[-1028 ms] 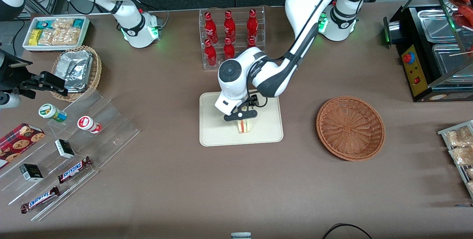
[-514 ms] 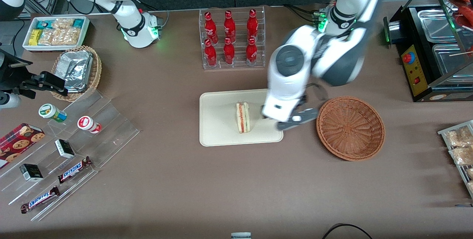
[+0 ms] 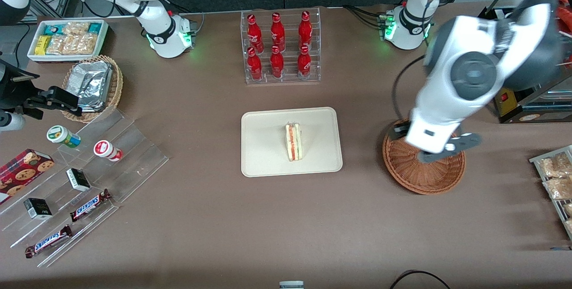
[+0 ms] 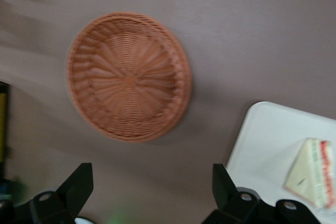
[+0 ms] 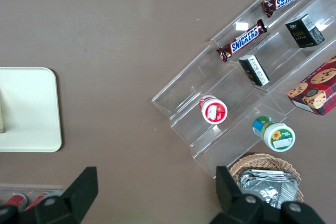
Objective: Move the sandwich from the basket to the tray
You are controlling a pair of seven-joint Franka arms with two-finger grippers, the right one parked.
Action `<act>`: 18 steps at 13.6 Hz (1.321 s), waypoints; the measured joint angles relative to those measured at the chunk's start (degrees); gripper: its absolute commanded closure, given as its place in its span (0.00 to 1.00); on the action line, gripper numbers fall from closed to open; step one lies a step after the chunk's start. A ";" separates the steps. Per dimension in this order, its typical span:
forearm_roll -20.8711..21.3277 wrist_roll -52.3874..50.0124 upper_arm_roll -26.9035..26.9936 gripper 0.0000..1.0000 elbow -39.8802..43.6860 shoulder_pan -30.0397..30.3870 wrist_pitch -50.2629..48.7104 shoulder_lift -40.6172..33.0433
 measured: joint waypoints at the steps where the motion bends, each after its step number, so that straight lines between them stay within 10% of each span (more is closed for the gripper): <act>1: 0.00 3.85 0.00 0.00 0.00 2.05 -1.71 -1.24; 8: -2.39 29.20 0.00 0.00 -5.22 14.87 -12.11 -13.44; 18: -4.61 31.25 2.83 0.00 -8.90 11.71 -13.43 -18.64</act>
